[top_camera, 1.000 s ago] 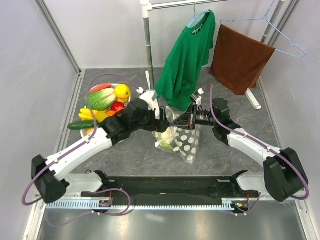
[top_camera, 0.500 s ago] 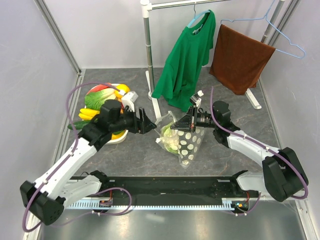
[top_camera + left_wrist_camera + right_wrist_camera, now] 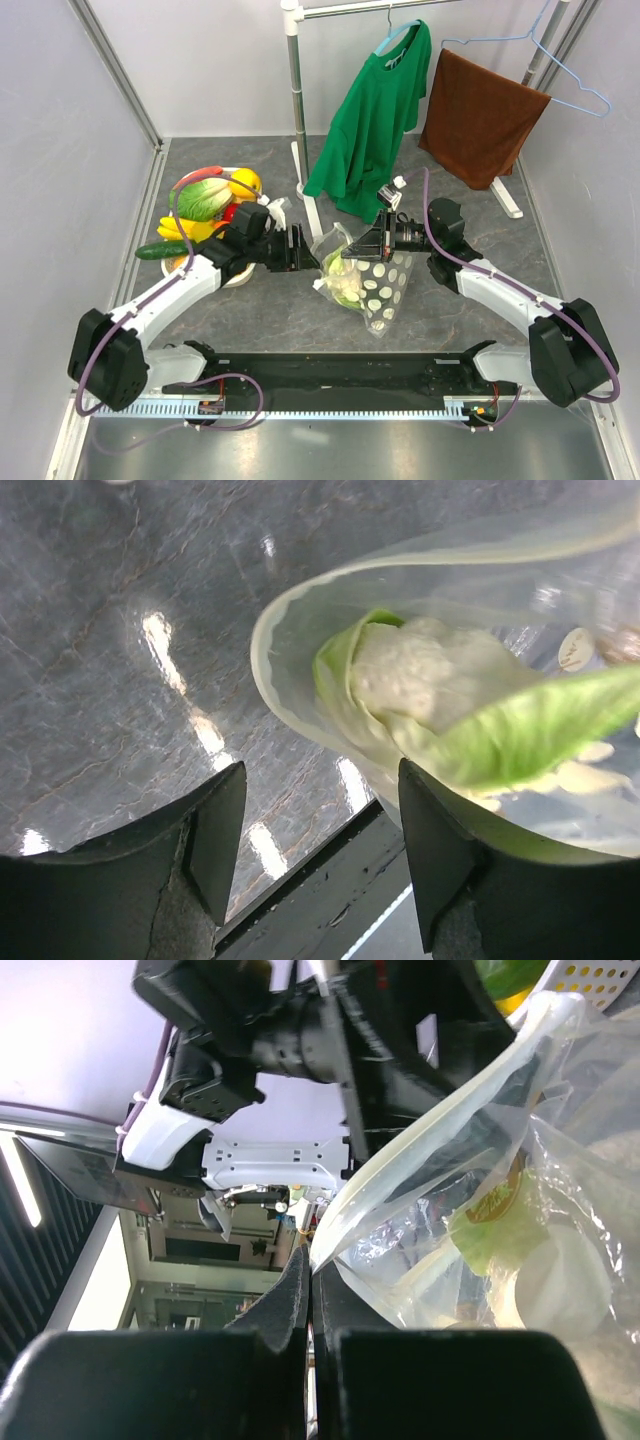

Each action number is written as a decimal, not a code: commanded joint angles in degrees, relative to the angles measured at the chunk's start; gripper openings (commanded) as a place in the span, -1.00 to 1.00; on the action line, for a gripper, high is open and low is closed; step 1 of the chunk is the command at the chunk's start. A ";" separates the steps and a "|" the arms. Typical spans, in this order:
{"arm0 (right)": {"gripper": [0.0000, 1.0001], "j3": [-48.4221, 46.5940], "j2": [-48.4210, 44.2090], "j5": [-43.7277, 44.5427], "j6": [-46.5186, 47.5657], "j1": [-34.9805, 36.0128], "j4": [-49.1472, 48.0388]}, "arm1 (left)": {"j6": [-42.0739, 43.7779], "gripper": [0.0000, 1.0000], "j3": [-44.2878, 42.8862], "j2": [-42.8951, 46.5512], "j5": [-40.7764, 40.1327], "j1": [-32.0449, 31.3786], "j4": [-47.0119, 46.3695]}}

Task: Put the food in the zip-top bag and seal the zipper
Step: Adjust the zipper food storage bag at the center of the board, then pick up the fake fruit from the bin, then place the fake fruit in the zipper food storage bag, then pick up the fake vegetable from the bin.

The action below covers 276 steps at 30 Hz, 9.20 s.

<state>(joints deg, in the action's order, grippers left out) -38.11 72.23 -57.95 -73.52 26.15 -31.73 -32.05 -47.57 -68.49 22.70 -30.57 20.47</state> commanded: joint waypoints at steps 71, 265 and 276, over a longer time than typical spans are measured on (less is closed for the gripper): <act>-0.85 -15.15 0.55 30.42 52.15 -0.40 62.03 | -4.25 -0.96 1.17 9.17 17.72 6.13 7.29; -1.00 -18.06 -2.18 9.53 47.68 -2.42 61.26 | 108.77 0.64 -35.95 -6.48 -11.35 47.00 65.32; -1.00 -17.70 -2.18 9.09 47.32 -2.51 61.08 | 119.24 0.68 -22.92 -7.36 -11.10 50.34 48.36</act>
<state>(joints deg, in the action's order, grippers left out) -55.20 70.46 -47.79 -26.96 23.77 30.81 79.24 -73.82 -76.01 11.46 18.90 73.71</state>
